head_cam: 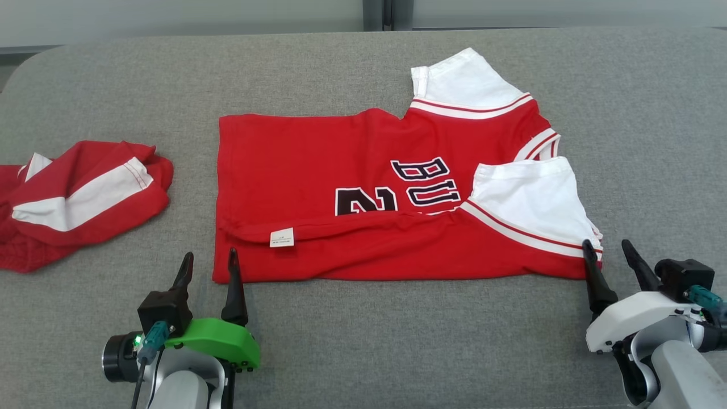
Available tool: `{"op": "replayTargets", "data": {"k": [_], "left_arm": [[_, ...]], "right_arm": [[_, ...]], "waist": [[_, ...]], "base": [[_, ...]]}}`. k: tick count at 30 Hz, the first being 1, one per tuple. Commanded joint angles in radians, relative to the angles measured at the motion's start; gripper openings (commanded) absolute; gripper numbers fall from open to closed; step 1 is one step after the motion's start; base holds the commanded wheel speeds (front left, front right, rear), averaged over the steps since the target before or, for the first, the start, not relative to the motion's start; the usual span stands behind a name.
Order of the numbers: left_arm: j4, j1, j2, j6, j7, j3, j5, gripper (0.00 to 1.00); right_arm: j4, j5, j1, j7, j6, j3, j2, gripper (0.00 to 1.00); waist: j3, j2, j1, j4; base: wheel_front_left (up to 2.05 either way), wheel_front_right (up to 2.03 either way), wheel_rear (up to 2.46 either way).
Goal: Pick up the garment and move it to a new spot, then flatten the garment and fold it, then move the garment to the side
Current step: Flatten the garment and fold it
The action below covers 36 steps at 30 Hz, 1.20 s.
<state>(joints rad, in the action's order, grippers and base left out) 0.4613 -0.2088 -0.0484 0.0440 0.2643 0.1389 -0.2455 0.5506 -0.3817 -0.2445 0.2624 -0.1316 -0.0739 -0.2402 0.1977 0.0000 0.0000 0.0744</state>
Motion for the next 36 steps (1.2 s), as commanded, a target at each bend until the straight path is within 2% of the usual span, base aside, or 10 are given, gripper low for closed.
{"op": "replayTargets", "data": {"k": [1, 11, 12, 13, 14, 15, 23, 34, 36], "left_arm": [[-0.003, 0.011, -0.004, -0.004, 0.0, 0.003, 0.005, 1.0], [0.001, -0.007, -0.004, -0.017, 0.0, 0.03, 0.008, 1.0], [0.0, -0.004, -0.004, -0.017, 0.0, 0.032, 0.006, 1.0], [0.001, -0.001, -0.004, -0.018, 0.0, 0.033, 0.004, 1.0], [0.004, 0.003, -0.004, -0.023, 0.0, 0.034, 0.002, 1.0], [0.009, 0.006, -0.004, -0.029, 0.0, 0.037, -0.004, 1.0], [0.047, -0.013, -0.004, -0.041, 0.0, 0.053, -0.046, 1.0], [0.159, -0.081, -0.004, -0.024, 0.0, 0.032, -0.064, 1.0], [0.175, -0.089, -0.004, -0.032, 0.0, 0.028, -0.07, 0.06]], "right_arm": [[0.011, -0.011, -0.001, 0.003, 0.002, -0.006, 0.0, 1.0], [0.215, -0.06, -0.062, -0.003, 0.002, -0.069, 0.015, 1.0], [0.222, -0.067, -0.067, -0.004, 0.001, -0.082, 0.013, 0.95], [0.227, -0.079, -0.069, -0.004, 0.001, -0.097, 0.012, 0.51], [0.229, -0.091, -0.071, -0.004, 0.001, -0.115, 0.013, 0.35], [0.227, -0.1, -0.073, -0.004, 0.001, -0.132, 0.009, 0.0], [0.159, -0.15, -0.078, 0.001, 0.002, -0.166, -0.045, 0.0], [0.116, -0.172, -0.105, 0.001, 0.002, -0.192, -0.06, 0.0], [0.11, -0.171, -0.11, 0.001, 0.002, -0.193, -0.062, 0.0]], "waist": [[0.003, 0.0, 0.0, 0.005], [0.011, 0.0, 0.0, 0.04], [0.011, 0.0, 0.0, 0.041], [0.01, 0.0, 0.0, 0.041], [0.01, 0.0, 0.0, 0.041], [0.009, 0.0, 0.0, 0.04], [0.016, 0.0, 0.0, 0.022], [0.047, 0.0, 0.0, -0.011], [0.054, 0.0, 0.0, -0.015]], "base": [[0.0, 0.0, 0.0], [0.0, 0.0, 0.0], [0.0, 0.0, 0.0], [0.0, 0.0, 0.0], [0.0, 0.0, 0.0], [0.0, 0.0, 0.0], [0.0, 0.0, 0.0], [0.0, 0.0, 0.0], [0.0, 0.0, 0.0]]}}
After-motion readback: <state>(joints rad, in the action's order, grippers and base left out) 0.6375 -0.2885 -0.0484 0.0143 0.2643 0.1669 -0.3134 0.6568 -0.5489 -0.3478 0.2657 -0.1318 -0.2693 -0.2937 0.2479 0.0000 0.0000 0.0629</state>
